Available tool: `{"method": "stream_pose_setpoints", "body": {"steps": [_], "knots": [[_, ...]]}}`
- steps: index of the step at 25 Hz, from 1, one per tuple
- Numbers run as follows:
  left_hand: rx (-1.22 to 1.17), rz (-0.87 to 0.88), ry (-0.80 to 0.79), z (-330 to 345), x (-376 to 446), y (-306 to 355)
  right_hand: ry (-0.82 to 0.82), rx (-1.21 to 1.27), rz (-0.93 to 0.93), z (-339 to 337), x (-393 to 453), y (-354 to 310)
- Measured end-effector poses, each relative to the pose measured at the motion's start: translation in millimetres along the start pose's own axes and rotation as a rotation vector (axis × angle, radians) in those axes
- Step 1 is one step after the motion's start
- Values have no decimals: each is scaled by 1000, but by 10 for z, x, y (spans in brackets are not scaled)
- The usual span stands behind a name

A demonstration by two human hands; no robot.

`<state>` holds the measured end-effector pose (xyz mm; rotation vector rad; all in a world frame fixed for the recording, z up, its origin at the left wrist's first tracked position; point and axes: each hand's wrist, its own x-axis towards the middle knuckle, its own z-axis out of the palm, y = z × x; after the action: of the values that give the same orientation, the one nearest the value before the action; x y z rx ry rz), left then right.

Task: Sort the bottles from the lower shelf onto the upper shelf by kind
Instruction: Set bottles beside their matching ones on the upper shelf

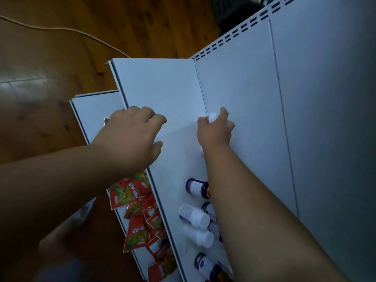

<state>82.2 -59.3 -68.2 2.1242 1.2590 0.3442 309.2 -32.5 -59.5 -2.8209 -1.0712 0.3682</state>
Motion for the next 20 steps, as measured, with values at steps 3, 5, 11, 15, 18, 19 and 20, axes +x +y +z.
{"method": "stream_pose_setpoints", "body": {"steps": [3, 5, 11, 15, 18, 19, 20], "knots": [[4, 0, 0, 184, 93, -41, -84, -113, 42, 140, 351, -25], [-23, 7, -3, 252, 135, -30, -72, -141, 24, 178, 458, 7], [-47, -52, -25, -9, 23, -79, -96, 79, -167, 56, -156, -16], [-39, -61, -42, -773, -466, -25, -212, 463, -105, -475, -1143, -346], [-96, -16, -86, -1637, -956, 225, -307, 559, -140, -1236, -1991, -669], [-133, -2, -104, -1915, -1137, 323, -346, 580, -151, -1506, -2275, -781], [-183, 11, -127, -2153, -1297, 419, -378, 620, -164, -1755, -2521, -870]]}}
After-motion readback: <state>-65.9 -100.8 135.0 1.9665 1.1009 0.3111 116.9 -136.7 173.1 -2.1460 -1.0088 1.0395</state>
